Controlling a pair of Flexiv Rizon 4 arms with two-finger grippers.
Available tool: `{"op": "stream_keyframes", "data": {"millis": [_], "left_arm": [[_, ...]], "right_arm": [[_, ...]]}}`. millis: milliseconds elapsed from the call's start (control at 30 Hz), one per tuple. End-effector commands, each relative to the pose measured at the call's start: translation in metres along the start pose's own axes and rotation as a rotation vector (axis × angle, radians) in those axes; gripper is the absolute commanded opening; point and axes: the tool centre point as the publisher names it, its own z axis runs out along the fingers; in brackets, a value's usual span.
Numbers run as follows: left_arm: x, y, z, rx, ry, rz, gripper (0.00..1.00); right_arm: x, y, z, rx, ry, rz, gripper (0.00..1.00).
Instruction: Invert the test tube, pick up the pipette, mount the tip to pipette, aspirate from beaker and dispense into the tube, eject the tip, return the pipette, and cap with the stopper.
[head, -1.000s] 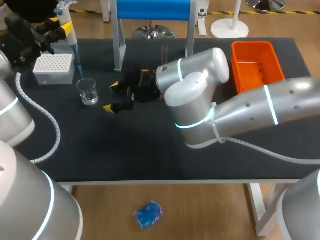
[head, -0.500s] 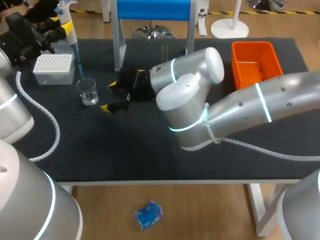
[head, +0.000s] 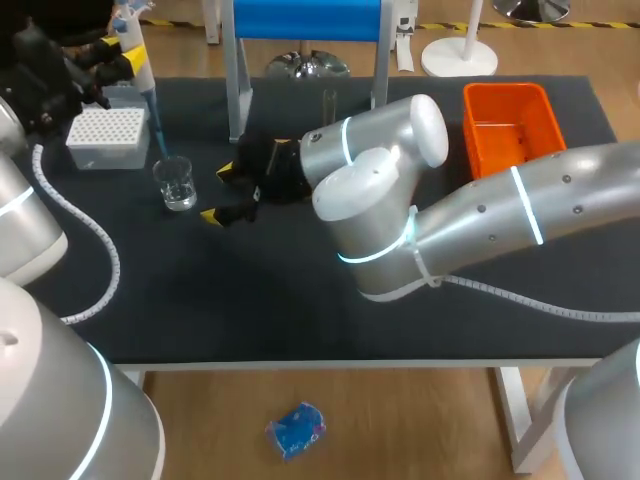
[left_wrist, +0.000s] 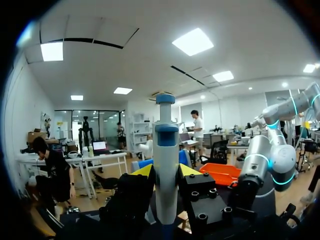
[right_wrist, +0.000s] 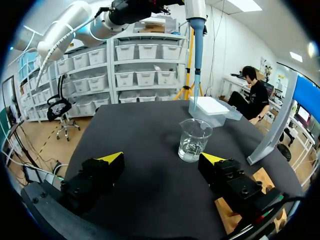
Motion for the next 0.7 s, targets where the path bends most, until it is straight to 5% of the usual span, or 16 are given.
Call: {"op": "stream_keyframes", "data": {"millis": [33,700], "left_arm": [[-0.005,0.008,0.003,0.011,0.004,0.003,0.00],[-0.017,0.055,0.008,0.000,0.025,-0.033,0.00]], "right_arm": [[0.000,-0.001,0.001,-0.005,-0.002,0.000,1.00],[0.000,-0.001,0.001,-0.005,-0.002,0.000,1.00]]}}
